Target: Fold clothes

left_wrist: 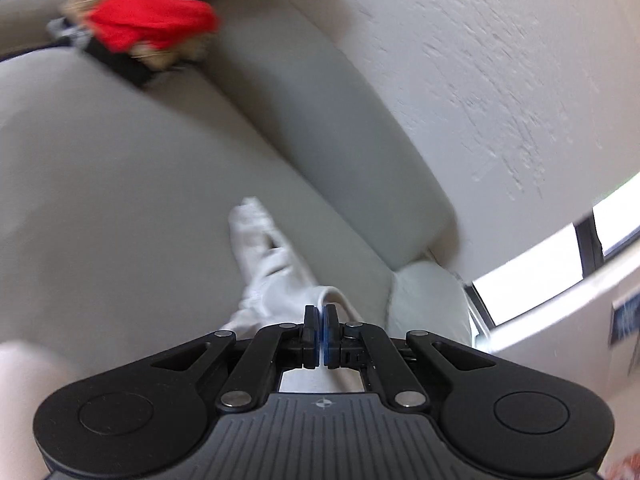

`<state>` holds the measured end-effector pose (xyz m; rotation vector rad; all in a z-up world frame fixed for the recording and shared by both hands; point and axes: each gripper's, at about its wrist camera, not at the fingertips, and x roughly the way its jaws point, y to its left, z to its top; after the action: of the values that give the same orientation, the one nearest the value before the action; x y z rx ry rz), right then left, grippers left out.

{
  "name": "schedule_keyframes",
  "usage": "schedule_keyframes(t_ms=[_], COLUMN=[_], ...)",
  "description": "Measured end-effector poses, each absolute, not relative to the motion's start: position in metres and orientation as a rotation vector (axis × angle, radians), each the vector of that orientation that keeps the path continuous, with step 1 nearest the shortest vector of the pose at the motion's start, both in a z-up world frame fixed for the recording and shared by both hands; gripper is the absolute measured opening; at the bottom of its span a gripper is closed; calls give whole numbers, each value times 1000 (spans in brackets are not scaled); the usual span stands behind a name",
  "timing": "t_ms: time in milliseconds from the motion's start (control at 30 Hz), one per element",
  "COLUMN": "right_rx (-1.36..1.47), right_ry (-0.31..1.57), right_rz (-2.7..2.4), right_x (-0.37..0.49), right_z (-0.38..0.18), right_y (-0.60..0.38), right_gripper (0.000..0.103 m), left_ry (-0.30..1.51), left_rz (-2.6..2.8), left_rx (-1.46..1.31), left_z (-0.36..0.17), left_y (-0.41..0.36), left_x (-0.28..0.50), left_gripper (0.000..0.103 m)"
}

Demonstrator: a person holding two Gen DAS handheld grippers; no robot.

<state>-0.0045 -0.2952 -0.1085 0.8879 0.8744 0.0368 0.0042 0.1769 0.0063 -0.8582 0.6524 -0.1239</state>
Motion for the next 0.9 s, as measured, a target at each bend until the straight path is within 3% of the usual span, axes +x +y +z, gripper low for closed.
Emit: schedule_keyframes(t_ms=[367, 633, 833, 867, 900], right_rx=[907, 879, 875, 882, 888], right_ry=[905, 926, 910, 906, 902], right_rz=[-17, -7, -1, -9, -17], right_x=[1, -3, -5, -5, -4], right_z=[-105, -102, -97, -98, -98], right_y=[-287, -279, -278, -280, -281], right_gripper=[62, 62, 62, 62, 62], left_ry=[815, 884, 1049, 1049, 1049], left_rz=[-67, -55, 85, 91, 97], left_rx=[-930, -939, -635, -648, -663], left_z=[-48, -65, -59, -62, -64], left_y=[188, 174, 137, 136, 136], left_x=[-41, -18, 10, 12, 13], left_gripper=[0, 23, 29, 28, 19])
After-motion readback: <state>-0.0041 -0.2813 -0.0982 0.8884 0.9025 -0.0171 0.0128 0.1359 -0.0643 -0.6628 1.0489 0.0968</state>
